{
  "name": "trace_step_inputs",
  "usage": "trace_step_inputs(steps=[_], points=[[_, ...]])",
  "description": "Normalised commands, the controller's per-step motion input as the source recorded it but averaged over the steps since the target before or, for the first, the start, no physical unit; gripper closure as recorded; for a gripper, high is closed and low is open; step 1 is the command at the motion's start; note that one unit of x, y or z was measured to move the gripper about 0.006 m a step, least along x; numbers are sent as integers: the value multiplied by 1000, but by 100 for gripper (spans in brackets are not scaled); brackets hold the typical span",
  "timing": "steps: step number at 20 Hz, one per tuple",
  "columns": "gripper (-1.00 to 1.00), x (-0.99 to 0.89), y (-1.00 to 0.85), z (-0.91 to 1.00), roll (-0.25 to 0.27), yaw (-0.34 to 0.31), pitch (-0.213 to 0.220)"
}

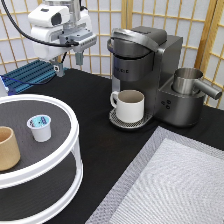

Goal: Make coffee

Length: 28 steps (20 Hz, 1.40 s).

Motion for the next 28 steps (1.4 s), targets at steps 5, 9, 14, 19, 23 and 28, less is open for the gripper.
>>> trace_step_inputs(steps=[5,9,14,19,23,28], points=[[-100,290,-13,198,28,0,28],[-100,954,0,764,23,-1,99],[-100,937,-91,688,65,-28,89],[-100,920,-93,532,122,-22,117],[-100,861,-139,429,182,-16,141],[-100,611,-204,213,224,-9,166]])
